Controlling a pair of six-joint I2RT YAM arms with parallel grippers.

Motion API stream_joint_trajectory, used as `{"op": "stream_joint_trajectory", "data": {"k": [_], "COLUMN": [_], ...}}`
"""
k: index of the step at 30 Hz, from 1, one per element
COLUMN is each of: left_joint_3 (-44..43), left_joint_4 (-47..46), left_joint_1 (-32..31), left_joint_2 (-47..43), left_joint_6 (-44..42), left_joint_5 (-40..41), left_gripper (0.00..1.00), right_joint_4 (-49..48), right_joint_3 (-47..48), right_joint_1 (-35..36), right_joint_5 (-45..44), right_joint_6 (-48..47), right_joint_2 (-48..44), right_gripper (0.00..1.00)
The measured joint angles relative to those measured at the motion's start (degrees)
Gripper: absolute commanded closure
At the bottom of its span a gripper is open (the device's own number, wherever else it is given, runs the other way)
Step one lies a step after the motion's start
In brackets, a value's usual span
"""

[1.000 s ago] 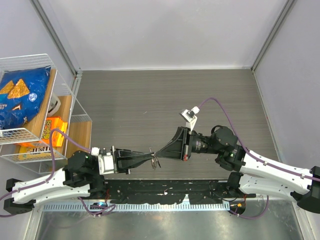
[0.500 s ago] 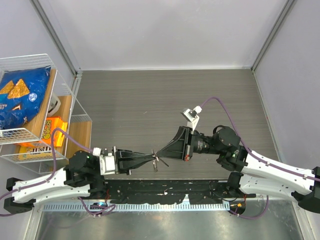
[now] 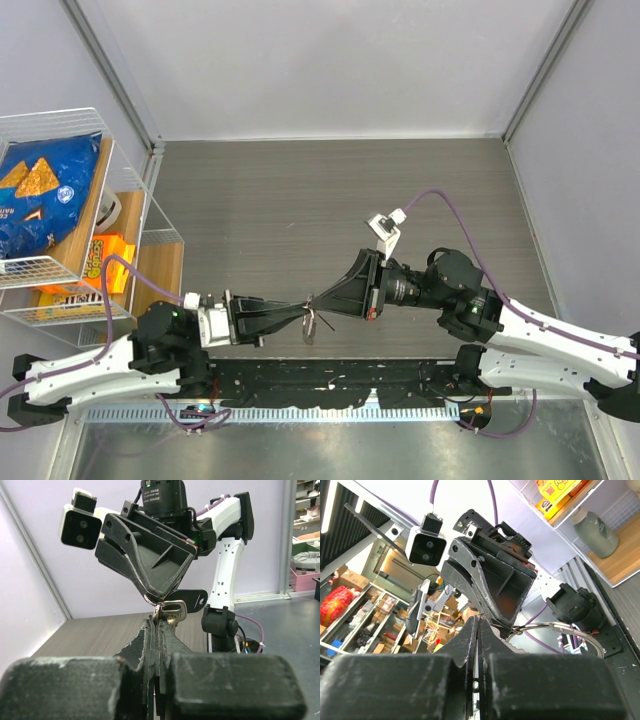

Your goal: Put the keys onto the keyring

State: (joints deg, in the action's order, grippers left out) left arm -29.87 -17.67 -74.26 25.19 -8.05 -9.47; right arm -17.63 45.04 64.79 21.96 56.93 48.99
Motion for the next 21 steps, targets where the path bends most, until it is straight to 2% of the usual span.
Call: {"op": "stream_joint_trajectory", "data": {"k": [10,21], "left_joint_3": [-0.11,-0.09], "left_joint_4": [-0.79,-0.42], "left_joint_1": [0.0,0.02], "left_joint_2": [1.81,2.19], "left_joint_6": [-0.66,-1.2], "left_joint_5": [4.87,6.47], "left_gripper": [1.0,0.99], "right_joint_4": [11.37,13.64], "right_joint_3": [5.22,6.19], "right_joint_1": [2.4,3.13], "right_joint_5": [-9.14,-12.28], "right_joint_6": [-6.21,-8.33], "right_joint_2": [-0.26,-0.26], "right_gripper": [0.94,0.94]}}
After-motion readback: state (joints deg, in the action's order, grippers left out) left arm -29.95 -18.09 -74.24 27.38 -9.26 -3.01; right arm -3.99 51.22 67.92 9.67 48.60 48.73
